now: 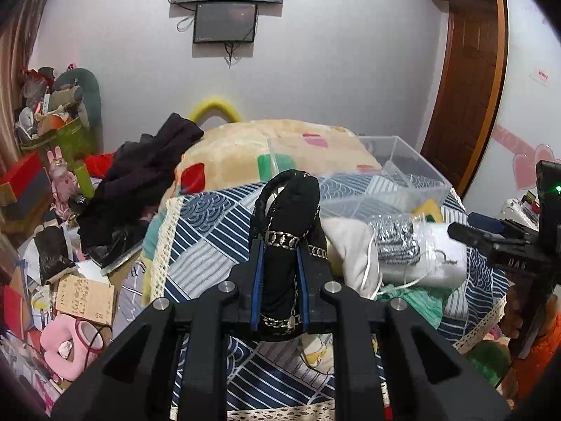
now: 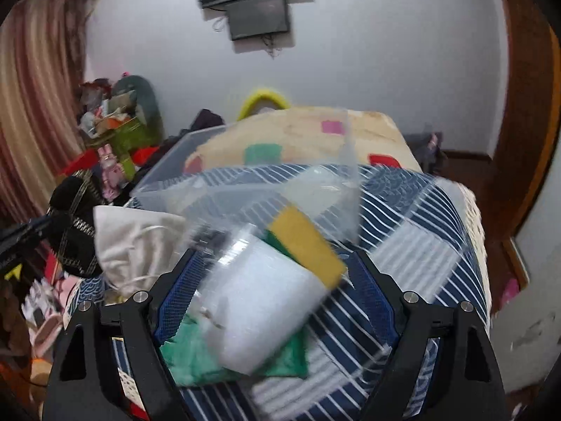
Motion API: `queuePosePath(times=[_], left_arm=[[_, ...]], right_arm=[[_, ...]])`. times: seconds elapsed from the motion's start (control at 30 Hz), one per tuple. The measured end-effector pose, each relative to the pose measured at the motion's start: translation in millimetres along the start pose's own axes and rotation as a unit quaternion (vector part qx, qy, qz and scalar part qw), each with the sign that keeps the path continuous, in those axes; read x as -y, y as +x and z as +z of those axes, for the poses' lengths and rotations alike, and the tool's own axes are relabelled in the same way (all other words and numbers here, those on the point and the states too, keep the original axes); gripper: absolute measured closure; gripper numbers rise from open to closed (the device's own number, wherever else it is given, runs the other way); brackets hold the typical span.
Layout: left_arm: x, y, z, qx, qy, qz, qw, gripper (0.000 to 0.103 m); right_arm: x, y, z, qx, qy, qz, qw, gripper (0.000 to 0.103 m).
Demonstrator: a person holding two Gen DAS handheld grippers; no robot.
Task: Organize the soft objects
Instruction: 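Grasp the silver crinkled bag with the right gripper while the left holds the purse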
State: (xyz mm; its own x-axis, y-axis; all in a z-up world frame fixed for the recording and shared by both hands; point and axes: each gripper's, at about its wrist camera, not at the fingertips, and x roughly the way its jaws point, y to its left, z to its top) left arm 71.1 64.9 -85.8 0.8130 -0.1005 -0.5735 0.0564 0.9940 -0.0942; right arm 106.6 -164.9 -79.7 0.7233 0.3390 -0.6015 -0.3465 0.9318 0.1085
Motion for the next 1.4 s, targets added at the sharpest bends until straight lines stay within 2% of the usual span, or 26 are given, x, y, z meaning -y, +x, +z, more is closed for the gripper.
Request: queuePosePath(times=[0.2,0.3,0.33,0.4,0.5,0.53,0.57,0.67,0.93,1.13,1.4], left_arm=[[-1,-10,11,0.019,0.003,0.0,0.9998,0.087],[2,-15,14,0.029,0.012,0.002,0.9995,0.087],[3,-17,15,0.033,0.014,0.003,0.9994,0.087],[1,-19,17,0.038,0.013,0.002,0.9992,0.087],[-1,-21,18,0.04,0.012,0.001,0.9991,0.087],[-2,-21,19,0.041,0.012,0.001,0.9991,0.087],[-3,-21,19,0.041,0.011,0.001,0.9991,0.087],[-6,-18,21,0.041,0.008,-0.001,0.9991,0.087],[-8,-16,28,0.038,0.015,-0.003,0.9992,0.087],[-11,-23,45,0.051,0.019,-0.004,0.9985,0.087],[4,-18,60,0.056,0.039,-0.014,0.9976,0.087]], right_arm=[[-40,14,11,0.011,-0.058,0.042,0.997,0.02],[-50,43,11,-0.019,-0.073,0.032,0.997,0.026],[-51,56,9,-0.038,-0.073,0.026,0.996,0.035],[-50,72,4,-0.057,-0.071,0.012,0.996,0.041],[-53,74,1,-0.051,-0.091,-0.009,0.995,0.051],[-55,74,0,-0.053,-0.097,-0.014,0.994,0.059],[-56,74,0,-0.055,-0.1,-0.013,0.993,0.066],[-56,72,-1,-0.061,-0.106,-0.005,0.992,0.078],[-53,55,0,-0.044,-0.083,0.007,0.996,0.087],[-48,30,5,-0.026,-0.064,0.008,0.998,0.087],[-47,-2,27,0.018,-0.073,-0.002,0.997,0.087]])
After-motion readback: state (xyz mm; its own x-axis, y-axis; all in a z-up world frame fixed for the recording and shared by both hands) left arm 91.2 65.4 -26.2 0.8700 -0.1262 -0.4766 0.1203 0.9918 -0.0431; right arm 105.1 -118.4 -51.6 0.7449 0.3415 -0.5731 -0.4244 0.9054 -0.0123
